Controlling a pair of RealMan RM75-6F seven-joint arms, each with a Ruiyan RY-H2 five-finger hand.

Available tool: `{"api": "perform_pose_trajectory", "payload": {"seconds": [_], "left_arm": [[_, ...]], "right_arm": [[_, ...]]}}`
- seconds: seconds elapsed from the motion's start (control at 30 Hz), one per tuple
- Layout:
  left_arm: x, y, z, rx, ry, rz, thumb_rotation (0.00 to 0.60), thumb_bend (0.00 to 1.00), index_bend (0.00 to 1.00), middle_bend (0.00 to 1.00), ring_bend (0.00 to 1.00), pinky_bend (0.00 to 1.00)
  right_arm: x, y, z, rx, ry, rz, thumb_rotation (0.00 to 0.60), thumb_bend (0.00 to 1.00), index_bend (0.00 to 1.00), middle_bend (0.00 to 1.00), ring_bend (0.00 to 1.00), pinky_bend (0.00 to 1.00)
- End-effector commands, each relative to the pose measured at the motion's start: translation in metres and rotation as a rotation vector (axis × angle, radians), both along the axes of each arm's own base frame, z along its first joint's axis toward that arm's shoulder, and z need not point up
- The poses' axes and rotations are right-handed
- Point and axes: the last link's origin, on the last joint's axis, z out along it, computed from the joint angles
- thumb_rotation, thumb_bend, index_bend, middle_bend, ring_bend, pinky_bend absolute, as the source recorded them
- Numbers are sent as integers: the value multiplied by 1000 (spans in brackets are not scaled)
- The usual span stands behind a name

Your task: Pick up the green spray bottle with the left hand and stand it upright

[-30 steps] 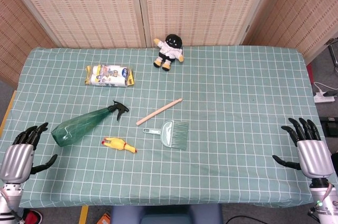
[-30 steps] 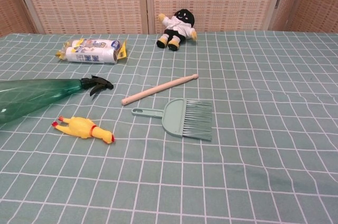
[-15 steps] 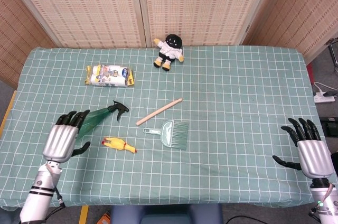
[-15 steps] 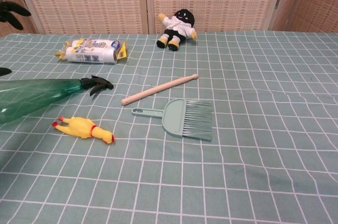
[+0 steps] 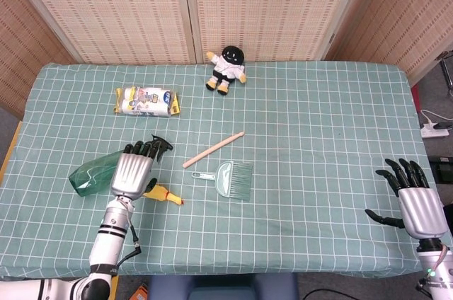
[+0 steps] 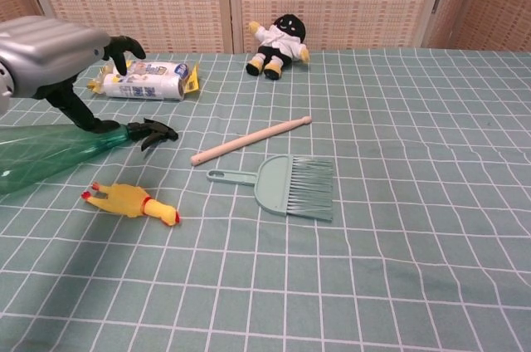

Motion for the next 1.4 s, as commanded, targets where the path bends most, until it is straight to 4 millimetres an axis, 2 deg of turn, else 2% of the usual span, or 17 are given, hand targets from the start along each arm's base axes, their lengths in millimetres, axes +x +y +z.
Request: {"api": "perform_pose_trajectory", "payload": {"seconds": [0.03, 0.27, 0.47, 0.9, 1.17, 1.4], "left_arm": [[-6, 32, -35, -7, 79, 185, 600, 221, 154, 232, 173, 256], [-20, 55, -48, 65, 144, 265, 600, 222, 154, 251, 191, 255], [-19, 66, -53, 91, 164, 246, 600, 222, 143, 255, 193, 252], [-17, 77, -58, 95, 191, 255, 600, 222, 147, 270, 206, 229], [-30, 91, -57, 146, 281, 276, 600, 222, 152, 278, 212, 226], [-48, 95, -59, 140, 246, 398, 600, 222, 160, 296, 216, 222]], "right_arm": [[0, 0, 1, 1, -2, 0, 600, 0, 257, 95, 28, 39], [-1, 0, 1, 4, -4, -2, 600, 0, 259, 95, 28, 39], [0, -1, 0, 3, -4, -2, 600, 0, 259, 95, 29, 39], [-1, -1, 0, 4, -2, -4, 600, 0, 263, 95, 28, 39], [0, -1, 0, 3, -1, -4, 600, 0, 264, 95, 28, 39], [0, -1, 0, -2, 0, -3, 600, 0, 264, 95, 28, 39]]}}
